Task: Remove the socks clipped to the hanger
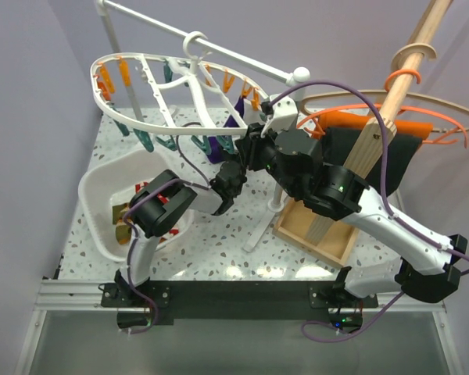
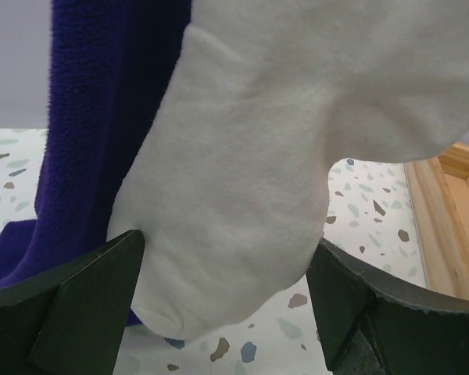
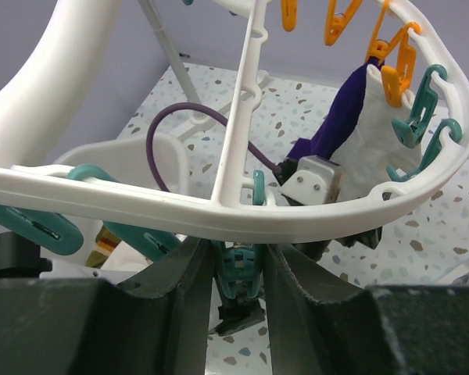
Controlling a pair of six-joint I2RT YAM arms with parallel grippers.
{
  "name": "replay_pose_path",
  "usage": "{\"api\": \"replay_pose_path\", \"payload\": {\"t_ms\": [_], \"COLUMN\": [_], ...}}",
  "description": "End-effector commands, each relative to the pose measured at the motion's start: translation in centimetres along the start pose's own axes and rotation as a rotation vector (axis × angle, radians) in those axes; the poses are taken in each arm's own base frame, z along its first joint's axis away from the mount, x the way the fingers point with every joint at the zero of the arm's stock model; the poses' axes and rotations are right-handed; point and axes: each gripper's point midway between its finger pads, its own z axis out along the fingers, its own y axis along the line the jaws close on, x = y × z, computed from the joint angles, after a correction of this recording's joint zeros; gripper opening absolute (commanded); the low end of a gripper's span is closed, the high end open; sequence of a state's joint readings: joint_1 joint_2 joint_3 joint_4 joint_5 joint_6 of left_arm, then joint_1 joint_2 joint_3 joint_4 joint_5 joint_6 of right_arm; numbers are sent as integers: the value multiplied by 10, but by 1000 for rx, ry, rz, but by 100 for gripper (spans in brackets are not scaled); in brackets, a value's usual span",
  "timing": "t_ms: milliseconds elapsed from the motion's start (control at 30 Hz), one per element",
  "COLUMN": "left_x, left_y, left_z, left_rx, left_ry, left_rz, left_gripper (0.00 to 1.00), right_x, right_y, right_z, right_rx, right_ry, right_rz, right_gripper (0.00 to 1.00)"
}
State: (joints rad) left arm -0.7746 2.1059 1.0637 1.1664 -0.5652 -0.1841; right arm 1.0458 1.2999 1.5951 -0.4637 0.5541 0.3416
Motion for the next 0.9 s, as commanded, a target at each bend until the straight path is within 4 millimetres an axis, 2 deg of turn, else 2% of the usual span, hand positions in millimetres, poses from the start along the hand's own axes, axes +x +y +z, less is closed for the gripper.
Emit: {"api": "replay_pose_path", "payload": {"t_ms": [0, 33, 133, 200, 267, 300, 333, 400, 467, 500, 567, 600, 667, 700, 733, 767, 833, 867], "left_x": [-17, -19, -16, -22, -21, -32, -30, -42, -45, -58, -62, -77, -81, -94, -94, -105, -106, -115], "left_y": [-16, -16, -15, -15, -17, -21, -24, -32, -42, -47, -54, -57, -63, -64, -66, -70, -75, -78], "left_z": [17, 20, 20, 19, 13, 10, 4, -5, -12, -18, -26, -31, -39, -45, -49, -54, -62, -67], "left_rx": [39, 32, 29, 35, 55, 72, 101, 138, 189, 211, 257, 274, 316, 326, 348, 365, 406, 423], "left_ry": [-80, -89, -91, -94, -75, -86, -75, -74, -46, -48, -17, -24, 6, 2, 24, 18, 42, 41], "left_rz": [32, 38, 66, 78, 84, 70, 74, 64, 66, 40, 19, -22, -37, -77, -81, -113, -130, -160], "left_gripper": [82, 79, 55, 38, 24, 22, 20, 15, 9, 7, 6, 6, 5, 5, 5, 5, 5, 5], "right_x": [-19, -18, -18, -16, -14, -13, -12, -10, -9, -9, -8, -7, -8, -10, -10, -11, -11, -12], "right_y": [0, 1, 2, 2, 2, 1, 1, 1, 1, 1, 0, -1, -3, -5, -5, -7, -11, -12], "right_z": [-12, -12, -13, -12, -11, -10, -9, -9, -8, -8, -10, -11, -14, -17, -19, -23, -26, -29], "right_rx": [-19, -22, -30, -32, -28, -24, -21, -17, -18, -16, -15, -13, -10, -9, -12, -13, -7, -5], "right_ry": [-33, -30, -29, -21, -17, -14, -11, -4, 3, 4, 12, 17, 20, 18, 19, 17, 15, 11], "right_rz": [44, 45, 55, 51, 47, 44, 41, 33, 29, 29, 24, 21, 17, 19, 19, 23, 25, 28], "right_gripper": [13, 13, 13, 15, 18, 19, 20, 23, 31, 35, 46, 49, 56, 59, 61, 65, 73, 75]}}
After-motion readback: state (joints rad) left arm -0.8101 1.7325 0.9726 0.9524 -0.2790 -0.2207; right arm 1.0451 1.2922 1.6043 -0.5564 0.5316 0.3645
